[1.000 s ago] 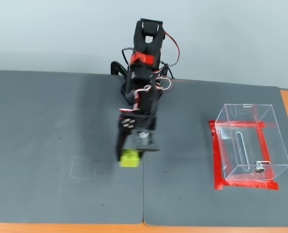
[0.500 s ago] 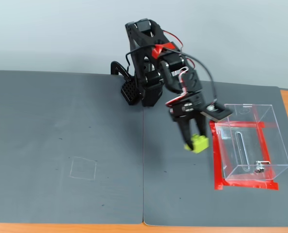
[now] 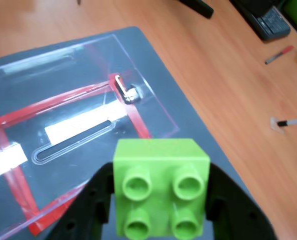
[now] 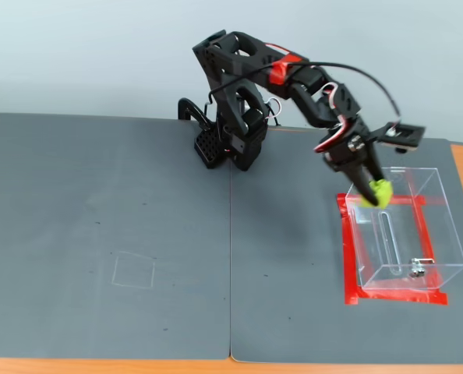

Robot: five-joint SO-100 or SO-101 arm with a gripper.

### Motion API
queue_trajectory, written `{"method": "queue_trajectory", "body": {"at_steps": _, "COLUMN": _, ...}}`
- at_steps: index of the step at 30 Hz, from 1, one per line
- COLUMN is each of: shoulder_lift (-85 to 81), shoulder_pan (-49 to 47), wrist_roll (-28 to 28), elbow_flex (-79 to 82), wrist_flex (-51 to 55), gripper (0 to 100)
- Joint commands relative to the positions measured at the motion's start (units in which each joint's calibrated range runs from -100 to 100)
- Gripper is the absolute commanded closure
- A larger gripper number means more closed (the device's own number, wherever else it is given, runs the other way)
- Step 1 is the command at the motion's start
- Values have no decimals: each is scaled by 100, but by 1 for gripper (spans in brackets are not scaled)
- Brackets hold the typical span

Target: Pick the green lego block and place it into the transparent box

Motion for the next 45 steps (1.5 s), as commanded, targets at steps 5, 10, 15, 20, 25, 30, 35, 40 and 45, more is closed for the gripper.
{"method": "queue_trajectory", "body": {"at_steps": 5, "shoulder_lift": 793, "shoulder_pan": -360, "wrist_roll": -8, "elbow_flex": -1058, "wrist_flex": 12, "gripper": 88}}
{"method": "queue_trajectory", "body": {"at_steps": 10, "shoulder_lift": 1369, "shoulder_pan": -554, "wrist_roll": -13, "elbow_flex": -1465, "wrist_flex": 12, "gripper": 88}}
{"method": "queue_trajectory", "body": {"at_steps": 15, "shoulder_lift": 1844, "shoulder_pan": -666, "wrist_roll": -13, "elbow_flex": -1818, "wrist_flex": 12, "gripper": 88}}
{"method": "queue_trajectory", "body": {"at_steps": 20, "shoulder_lift": 2039, "shoulder_pan": -674, "wrist_roll": -13, "elbow_flex": -1926, "wrist_flex": 21, "gripper": 87}}
{"method": "queue_trajectory", "body": {"at_steps": 25, "shoulder_lift": 2056, "shoulder_pan": -666, "wrist_roll": 2, "elbow_flex": -1926, "wrist_flex": 21, "gripper": 87}}
{"method": "queue_trajectory", "body": {"at_steps": 30, "shoulder_lift": 2065, "shoulder_pan": -666, "wrist_roll": -8, "elbow_flex": -1908, "wrist_flex": 21, "gripper": 87}}
{"method": "queue_trajectory", "body": {"at_steps": 35, "shoulder_lift": 2065, "shoulder_pan": -666, "wrist_roll": 18, "elbow_flex": -1881, "wrist_flex": 21, "gripper": 77}}
{"method": "queue_trajectory", "body": {"at_steps": 40, "shoulder_lift": 2056, "shoulder_pan": -666, "wrist_roll": 18, "elbow_flex": -1908, "wrist_flex": 21, "gripper": 76}}
{"method": "queue_trajectory", "body": {"at_steps": 45, "shoulder_lift": 2056, "shoulder_pan": -666, "wrist_roll": -8, "elbow_flex": -1899, "wrist_flex": 21, "gripper": 76}}
